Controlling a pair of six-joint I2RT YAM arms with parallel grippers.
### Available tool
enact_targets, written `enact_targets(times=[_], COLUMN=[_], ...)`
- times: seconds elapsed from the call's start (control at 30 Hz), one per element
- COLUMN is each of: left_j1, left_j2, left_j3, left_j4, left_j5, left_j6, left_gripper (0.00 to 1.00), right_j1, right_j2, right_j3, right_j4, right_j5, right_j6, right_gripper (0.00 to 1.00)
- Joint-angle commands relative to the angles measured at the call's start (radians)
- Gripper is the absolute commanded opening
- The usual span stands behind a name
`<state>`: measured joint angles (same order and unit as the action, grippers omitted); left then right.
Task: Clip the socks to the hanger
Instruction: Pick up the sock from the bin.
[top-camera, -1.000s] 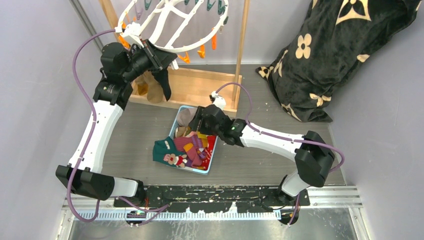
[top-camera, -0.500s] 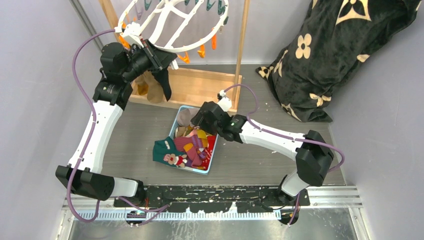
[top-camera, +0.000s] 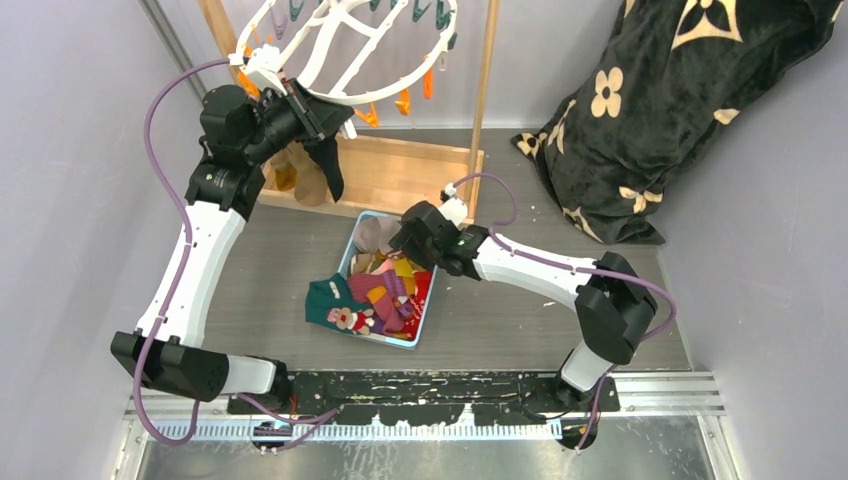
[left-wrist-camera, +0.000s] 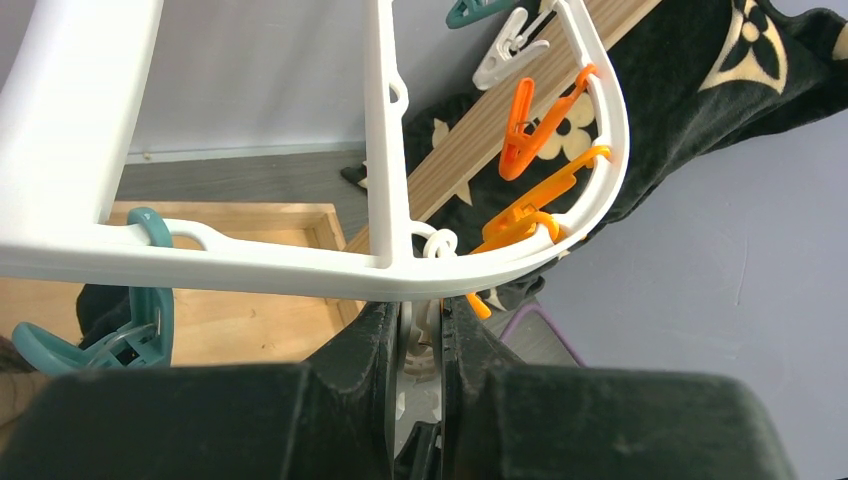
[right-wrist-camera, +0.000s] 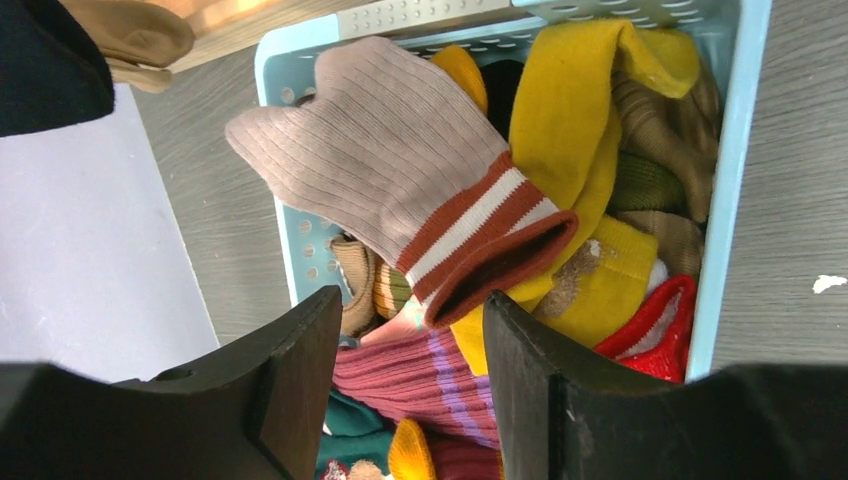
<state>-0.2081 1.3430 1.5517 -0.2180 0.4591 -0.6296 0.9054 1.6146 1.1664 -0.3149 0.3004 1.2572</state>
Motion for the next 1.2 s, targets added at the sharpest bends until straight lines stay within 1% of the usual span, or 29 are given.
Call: enact_targets(times=[0.0, 0.23, 0.3, 0.43, 0.53, 0.63, 0.7, 0.77, 0.87, 0.97, 1.07, 1.17], left_j1=[0.007, 0.006, 0.007, 0.006, 0.007, 0.006, 0.007, 0.007, 0.006, 0.006, 0.007, 0.006], left_j2=[-0.035, -0.036, -0.033, -0.033, -0.032, -0.031, -0.031, -0.033, -0.03, -0.029, -0.029, -0.029], left_j3=[0.024, 0.024, 0.024, 0.02, 0.026, 0.023, 0.019, 0.018, 0.023, 0.027, 0.027, 0.027], left_j4=[0.062, 0.063, 0.063, 0.062, 0.063, 0.062, 0.062, 0.061, 0.058, 0.057, 0.056, 0.056], left_j5=[-0.007, -0.012, -0.011, -0.009, -0.007, -0.005, -0.004, -0.004, -0.002, 0.0, -0.001, -0.002], left_j6=[-0.013, -0.01, -0.014, -0.015, -0.014, -0.016, -0.016, -0.016, -0.016, -0.018, -0.019, -0.019], left_gripper=[0.0, 0.0, 0.0, 0.0, 0.0, 0.0, 0.0, 0.0, 0.0, 0.0, 0.0, 0.0], right_j1=[-0.003, -0.007, -0.007, -0.007, -0.006, -0.007, -0.007, -0.007, -0.007, -0.005, 0.006, 0.01], right_j2=[0.007, 0.033, 0.029, 0.02, 0.014, -0.003, -0.021, -0.046, -0.091, -0.128, -0.16, -0.199], right_j3=[0.002, 0.015, 0.008, -0.005, -0.013, -0.025, -0.007, 0.038, 0.12, 0.206, 0.272, 0.298], right_j4=[0.035, 0.035, 0.036, 0.044, 0.043, 0.068, 0.077, 0.066, 0.06, 0.052, 0.054, 0.052], right_j5=[0.007, 0.002, 0.013, 0.019, 0.011, 0.019, 0.043, 0.078, 0.119, 0.121, 0.087, 0.016], right_j6=[0.03, 0.034, 0.041, 0.047, 0.046, 0.023, -0.032, -0.125, -0.297, -0.46, -0.601, -0.743], right_gripper=[0.58, 0.56, 0.53, 0.44, 0.34, 0.18, 0.08, 0.02, 0.01, 0.01, 0.01, 0.01])
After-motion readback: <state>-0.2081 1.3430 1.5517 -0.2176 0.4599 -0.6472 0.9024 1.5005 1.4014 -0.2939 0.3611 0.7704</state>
